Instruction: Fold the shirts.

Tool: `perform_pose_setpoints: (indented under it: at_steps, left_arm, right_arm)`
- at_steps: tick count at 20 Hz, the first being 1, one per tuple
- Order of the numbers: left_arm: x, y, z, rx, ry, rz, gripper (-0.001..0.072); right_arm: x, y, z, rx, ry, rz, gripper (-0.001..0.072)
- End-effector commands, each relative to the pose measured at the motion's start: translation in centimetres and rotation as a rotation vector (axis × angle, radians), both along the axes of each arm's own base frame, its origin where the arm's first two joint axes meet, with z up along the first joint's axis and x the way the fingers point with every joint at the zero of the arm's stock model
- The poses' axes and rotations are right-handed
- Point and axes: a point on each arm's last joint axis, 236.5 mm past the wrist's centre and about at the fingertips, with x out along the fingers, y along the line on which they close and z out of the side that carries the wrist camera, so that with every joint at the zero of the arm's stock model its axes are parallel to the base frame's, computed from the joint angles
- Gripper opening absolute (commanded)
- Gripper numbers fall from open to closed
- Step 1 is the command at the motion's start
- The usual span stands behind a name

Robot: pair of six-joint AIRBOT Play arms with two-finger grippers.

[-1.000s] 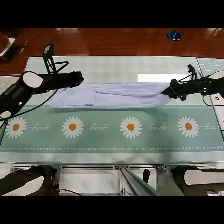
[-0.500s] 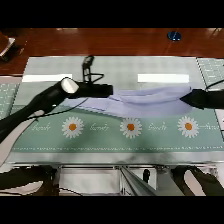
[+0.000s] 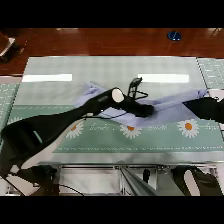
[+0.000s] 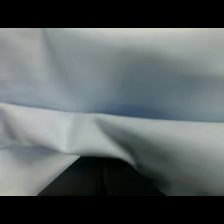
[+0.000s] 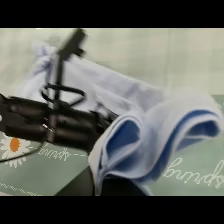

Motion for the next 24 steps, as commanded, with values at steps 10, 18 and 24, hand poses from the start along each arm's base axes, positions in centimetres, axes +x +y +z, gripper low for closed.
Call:
perform_pose_setpoints:
  at_steps: [10, 18, 24]
  left_arm:
    - [15.0, 23.4, 9.2, 0.214, -0.190, 0.289, 0.0018]
    - [7.5, 47.1, 19.0, 0.302, -0.466, 0.837, 0.0018]
    - [1.8, 44.7, 18.9, 0.174, -0.492, 0.852, 0.0018]
  right_arm:
    - [1.8, 5.0, -1.0, 0.102, 0.049, 0.147, 0.0019]
    - [11.1, 22.0, -6.8, 0.106, 0.140, 0.430, 0.0019]
    - [15.2, 30.6, -12.8, 0.117, 0.254, 0.523, 0.0019]
